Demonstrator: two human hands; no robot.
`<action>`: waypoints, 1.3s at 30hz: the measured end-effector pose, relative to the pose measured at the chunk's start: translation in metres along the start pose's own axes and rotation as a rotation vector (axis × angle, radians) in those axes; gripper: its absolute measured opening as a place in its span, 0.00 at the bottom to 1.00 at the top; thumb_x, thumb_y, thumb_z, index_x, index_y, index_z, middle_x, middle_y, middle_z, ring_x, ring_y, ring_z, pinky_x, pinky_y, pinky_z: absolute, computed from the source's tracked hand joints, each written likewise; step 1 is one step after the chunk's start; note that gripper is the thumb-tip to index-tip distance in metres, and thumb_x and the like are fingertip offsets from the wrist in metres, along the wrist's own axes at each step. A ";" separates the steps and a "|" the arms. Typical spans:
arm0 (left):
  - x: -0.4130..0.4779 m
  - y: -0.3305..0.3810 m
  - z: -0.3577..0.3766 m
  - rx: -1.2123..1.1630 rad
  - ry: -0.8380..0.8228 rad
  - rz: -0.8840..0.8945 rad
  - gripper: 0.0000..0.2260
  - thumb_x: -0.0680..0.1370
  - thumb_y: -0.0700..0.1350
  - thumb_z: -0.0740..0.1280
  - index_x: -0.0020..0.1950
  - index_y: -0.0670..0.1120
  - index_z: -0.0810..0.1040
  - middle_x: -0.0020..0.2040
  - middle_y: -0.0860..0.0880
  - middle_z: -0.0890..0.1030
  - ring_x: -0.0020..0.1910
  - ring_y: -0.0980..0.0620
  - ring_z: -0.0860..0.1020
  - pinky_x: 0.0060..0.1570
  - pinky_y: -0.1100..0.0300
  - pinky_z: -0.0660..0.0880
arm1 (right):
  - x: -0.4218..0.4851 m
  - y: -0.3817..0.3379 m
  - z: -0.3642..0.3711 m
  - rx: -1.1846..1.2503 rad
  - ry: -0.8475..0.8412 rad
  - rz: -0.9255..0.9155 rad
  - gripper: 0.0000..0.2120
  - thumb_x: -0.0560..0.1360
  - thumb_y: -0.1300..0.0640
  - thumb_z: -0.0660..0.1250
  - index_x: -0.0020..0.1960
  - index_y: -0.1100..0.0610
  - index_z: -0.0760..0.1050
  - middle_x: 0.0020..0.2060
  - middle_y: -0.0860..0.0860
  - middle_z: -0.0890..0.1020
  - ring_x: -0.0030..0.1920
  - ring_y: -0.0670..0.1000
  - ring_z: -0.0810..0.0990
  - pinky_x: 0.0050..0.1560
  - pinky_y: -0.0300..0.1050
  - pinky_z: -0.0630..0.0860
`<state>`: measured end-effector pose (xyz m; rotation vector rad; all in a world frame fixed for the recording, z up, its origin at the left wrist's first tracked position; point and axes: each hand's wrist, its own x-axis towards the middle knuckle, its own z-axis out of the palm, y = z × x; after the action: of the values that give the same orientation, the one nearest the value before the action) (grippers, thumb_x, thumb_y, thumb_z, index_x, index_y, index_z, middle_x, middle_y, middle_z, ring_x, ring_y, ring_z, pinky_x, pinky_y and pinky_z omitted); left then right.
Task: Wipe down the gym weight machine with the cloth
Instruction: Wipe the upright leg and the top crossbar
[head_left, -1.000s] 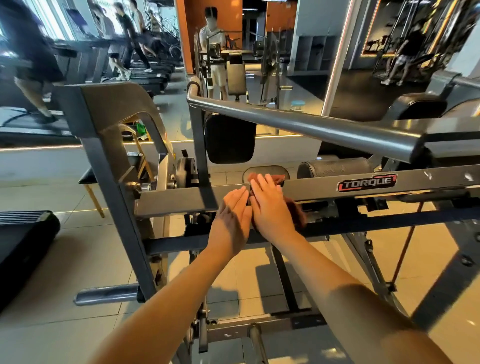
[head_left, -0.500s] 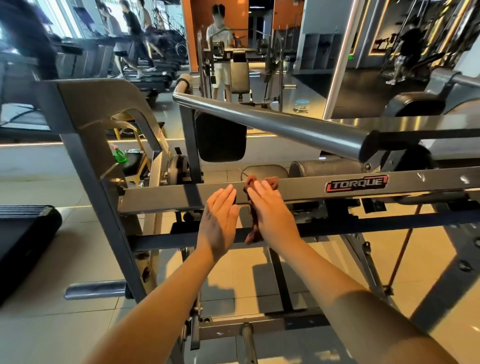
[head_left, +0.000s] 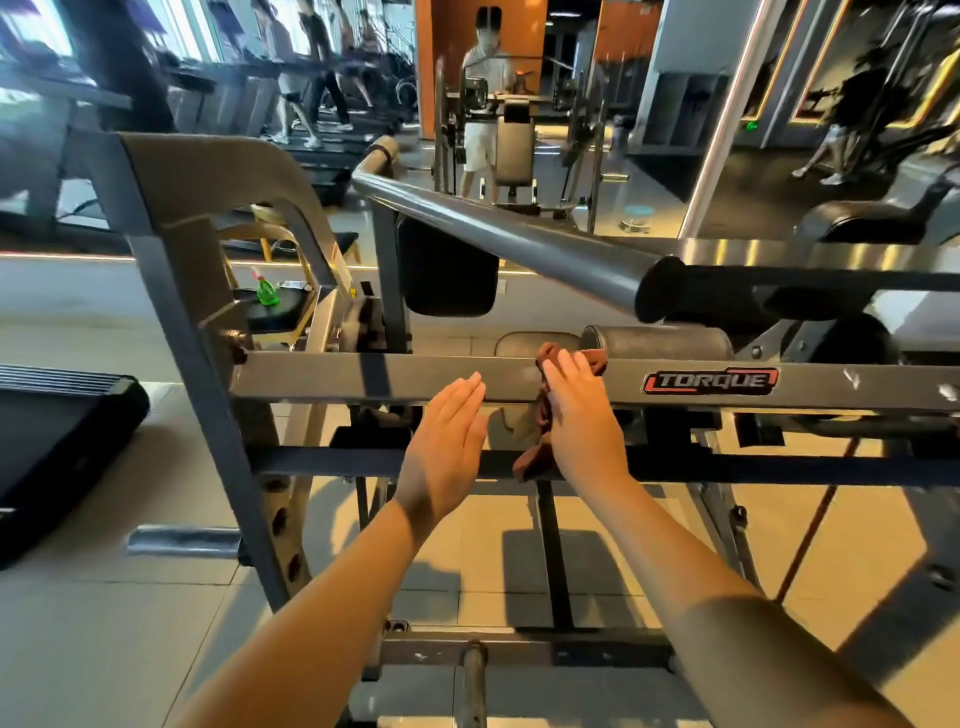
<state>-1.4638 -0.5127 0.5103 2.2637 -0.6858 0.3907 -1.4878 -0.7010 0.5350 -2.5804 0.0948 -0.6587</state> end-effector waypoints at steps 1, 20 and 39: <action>0.000 -0.001 0.000 -0.011 -0.004 -0.008 0.21 0.87 0.49 0.53 0.80 0.47 0.62 0.80 0.54 0.61 0.77 0.64 0.52 0.74 0.72 0.43 | 0.001 0.000 0.000 0.023 0.033 0.063 0.26 0.83 0.63 0.60 0.80 0.54 0.61 0.81 0.51 0.58 0.82 0.52 0.48 0.80 0.59 0.55; -0.014 0.024 -0.030 -0.628 0.148 -0.214 0.19 0.85 0.45 0.59 0.76 0.58 0.66 0.70 0.61 0.73 0.68 0.65 0.72 0.64 0.70 0.71 | -0.016 -0.121 0.021 0.993 -0.138 0.319 0.15 0.86 0.48 0.55 0.70 0.43 0.73 0.66 0.44 0.76 0.66 0.44 0.75 0.69 0.50 0.74; 0.025 -0.019 -0.028 0.063 -0.010 0.192 0.23 0.85 0.48 0.59 0.81 0.51 0.62 0.79 0.52 0.64 0.77 0.53 0.63 0.76 0.52 0.64 | 0.003 -0.077 0.038 0.376 0.068 0.264 0.18 0.87 0.54 0.53 0.74 0.48 0.71 0.77 0.49 0.68 0.80 0.53 0.59 0.81 0.55 0.53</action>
<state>-1.4346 -0.4905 0.5303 2.2665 -0.9117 0.4996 -1.4712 -0.6175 0.5425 -2.1380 0.2986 -0.5997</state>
